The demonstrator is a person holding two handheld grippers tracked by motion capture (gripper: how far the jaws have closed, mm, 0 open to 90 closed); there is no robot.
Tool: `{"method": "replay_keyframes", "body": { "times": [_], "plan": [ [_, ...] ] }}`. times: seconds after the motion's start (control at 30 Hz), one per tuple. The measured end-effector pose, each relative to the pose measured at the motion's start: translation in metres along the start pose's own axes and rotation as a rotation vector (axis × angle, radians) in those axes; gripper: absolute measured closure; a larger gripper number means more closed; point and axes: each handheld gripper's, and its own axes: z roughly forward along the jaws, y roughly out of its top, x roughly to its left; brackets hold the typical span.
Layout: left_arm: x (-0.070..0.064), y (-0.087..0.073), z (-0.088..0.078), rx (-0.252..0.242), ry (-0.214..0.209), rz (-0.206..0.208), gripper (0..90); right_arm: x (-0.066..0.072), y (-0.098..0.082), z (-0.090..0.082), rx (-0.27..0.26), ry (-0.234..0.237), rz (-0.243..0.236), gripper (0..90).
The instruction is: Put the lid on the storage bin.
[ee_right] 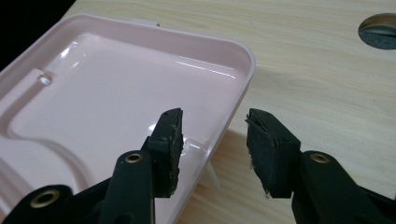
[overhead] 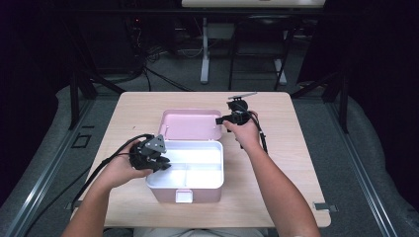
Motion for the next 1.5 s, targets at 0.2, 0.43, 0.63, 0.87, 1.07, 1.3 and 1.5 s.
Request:
{"method": "replay_keyframes", "body": {
  "times": [0.2,0.43,0.63,0.87,1.07,1.3,1.5],
  "plan": [
    [0.000,0.000,0.000,0.000,0.001,-0.001,77.9,0.006,0.002,0.011,0.004,-0.043,0.013,57.7],
    [-0.001,0.000,0.000,0.000,0.004,0.000,77.9,0.002,0.001,0.022,0.023,-0.073,0.037,67.1],
    [-0.001,0.000,0.000,0.002,0.005,0.000,77.9,0.003,0.001,0.022,0.038,-0.076,0.043,72.4],
    [-0.003,0.002,0.002,-0.013,0.010,-0.006,77.6,0.003,0.002,0.017,0.039,-0.067,0.046,73.7],
    [-0.005,0.005,0.005,-0.038,-0.005,-0.004,77.8,-0.003,0.001,0.012,0.066,-0.079,0.046,74.3],
    [-0.006,0.006,0.006,-0.045,-0.009,0.000,77.9,-0.006,0.000,0.009,0.070,-0.079,0.049,74.0],
    [-0.006,0.005,0.006,-0.047,-0.010,-0.001,77.8,-0.011,-0.002,0.013,0.068,-0.050,0.088,72.9]
  ]
}}
